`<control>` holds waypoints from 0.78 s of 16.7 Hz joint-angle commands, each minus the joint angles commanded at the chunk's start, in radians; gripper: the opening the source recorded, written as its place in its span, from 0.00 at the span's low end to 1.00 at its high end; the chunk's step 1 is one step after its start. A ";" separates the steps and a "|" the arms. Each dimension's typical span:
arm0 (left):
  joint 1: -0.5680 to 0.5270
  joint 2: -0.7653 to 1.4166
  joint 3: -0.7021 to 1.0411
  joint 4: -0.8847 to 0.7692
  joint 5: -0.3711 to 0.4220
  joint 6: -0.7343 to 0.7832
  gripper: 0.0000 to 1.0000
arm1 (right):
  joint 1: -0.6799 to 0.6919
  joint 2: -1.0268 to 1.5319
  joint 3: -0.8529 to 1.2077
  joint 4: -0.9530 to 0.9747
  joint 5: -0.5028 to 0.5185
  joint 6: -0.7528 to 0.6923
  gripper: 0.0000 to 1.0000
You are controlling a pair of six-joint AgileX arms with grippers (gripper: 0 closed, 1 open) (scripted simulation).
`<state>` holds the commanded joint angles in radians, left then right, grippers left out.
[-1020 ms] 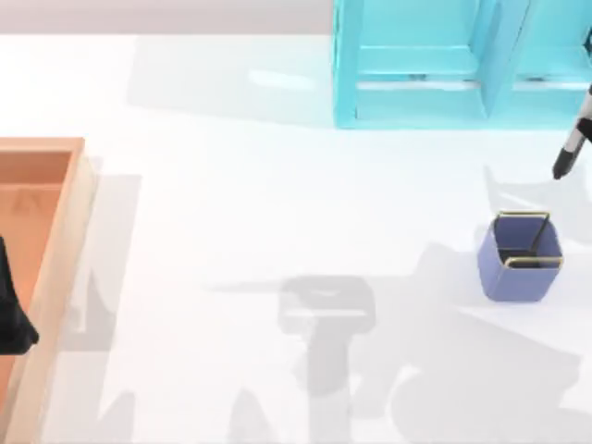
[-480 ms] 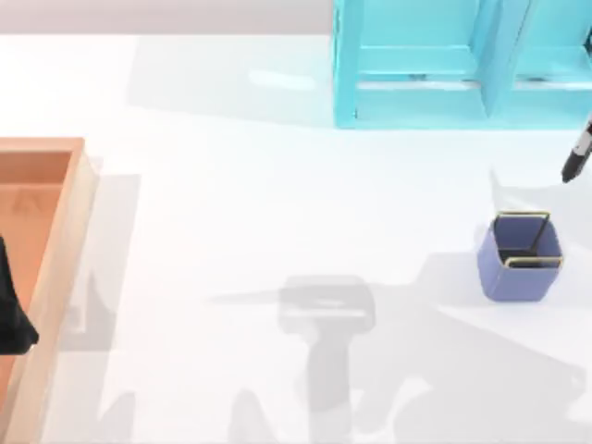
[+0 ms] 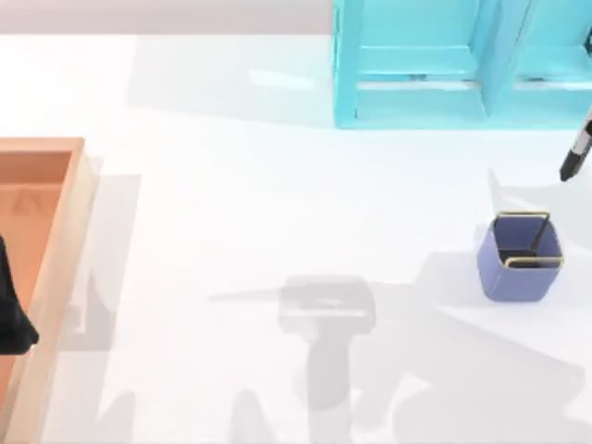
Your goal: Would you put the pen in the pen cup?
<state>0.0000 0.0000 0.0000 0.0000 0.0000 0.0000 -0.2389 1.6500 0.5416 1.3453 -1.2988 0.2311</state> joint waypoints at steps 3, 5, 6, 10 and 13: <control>0.000 0.000 0.000 0.000 0.000 0.000 1.00 | 0.000 0.000 0.000 0.000 0.000 0.000 0.30; 0.000 0.000 0.000 0.000 0.000 0.000 1.00 | 0.000 0.000 0.000 0.000 0.000 0.000 0.45; 0.000 0.000 0.000 0.000 0.000 0.000 1.00 | 0.000 0.000 0.000 0.000 0.000 0.000 0.53; 0.000 0.000 0.000 0.000 0.000 0.000 1.00 | 0.000 0.000 0.000 0.000 0.000 0.000 0.83; 0.000 0.000 0.000 0.000 0.000 0.000 1.00 | 0.000 0.000 0.000 0.000 0.000 0.000 1.00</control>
<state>0.0000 0.0000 0.0000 0.0000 0.0000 0.0000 -0.2389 1.6500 0.5416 1.3453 -1.2988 0.2311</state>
